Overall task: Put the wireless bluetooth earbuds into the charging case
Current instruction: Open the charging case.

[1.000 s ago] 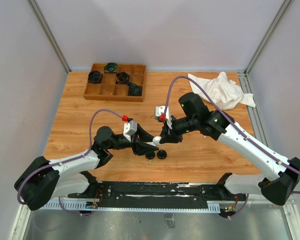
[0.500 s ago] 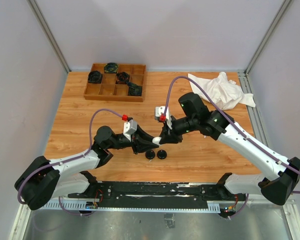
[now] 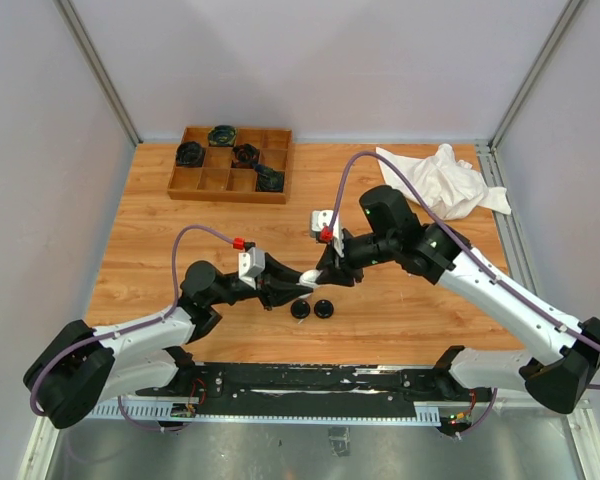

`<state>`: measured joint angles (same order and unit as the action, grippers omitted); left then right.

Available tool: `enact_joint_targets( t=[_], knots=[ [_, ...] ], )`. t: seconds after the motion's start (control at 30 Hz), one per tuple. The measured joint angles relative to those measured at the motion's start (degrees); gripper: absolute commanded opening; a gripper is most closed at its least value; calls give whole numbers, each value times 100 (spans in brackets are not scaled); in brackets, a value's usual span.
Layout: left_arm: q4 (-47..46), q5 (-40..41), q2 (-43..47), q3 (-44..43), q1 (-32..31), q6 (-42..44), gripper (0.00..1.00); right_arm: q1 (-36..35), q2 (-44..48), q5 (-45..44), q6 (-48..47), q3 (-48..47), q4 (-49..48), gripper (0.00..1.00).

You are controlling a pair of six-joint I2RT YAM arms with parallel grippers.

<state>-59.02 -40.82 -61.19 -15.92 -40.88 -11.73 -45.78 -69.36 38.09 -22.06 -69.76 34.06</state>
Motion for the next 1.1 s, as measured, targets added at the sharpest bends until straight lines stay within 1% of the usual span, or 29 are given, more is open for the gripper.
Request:
enact_joint_targets(
  t=[0.07, 0.37, 0.53, 0.63, 0.7, 0.8, 1.0, 1.1],
  knots=[
    [-37, 22, 9, 61, 0, 61, 0, 0, 63, -120, 28, 35, -83, 37],
    [-157, -39, 17, 107, 0, 214, 0, 0, 284, -691, 188, 127, -494, 42],
    [-282, 72, 85, 251, 4, 240, 0, 0, 214, -866, 356, 127, -573, 53],
    [-374, 332, 125, 409, 4, 249, 0, 7, 184, -1110, 466, 127, -573, 61],
    [-448, 549, 173, 562, 4, 245, 0, 17, 184, -1340, 584, 127, -562, 63],
    [-531, 909, 249, 780, 4, 225, 0, 238, 146, -1698, 850, 127, -470, 67],
    [-476, 1561, 557, 1016, 4, 229, 0, 1200, -146, -2500, 1633, 369, -319, 74],
    [-450, 1812, 798, 1110, 4, 234, 0, 1631, -278, -2979, 2020, 684, -234, 75]
  ],
)
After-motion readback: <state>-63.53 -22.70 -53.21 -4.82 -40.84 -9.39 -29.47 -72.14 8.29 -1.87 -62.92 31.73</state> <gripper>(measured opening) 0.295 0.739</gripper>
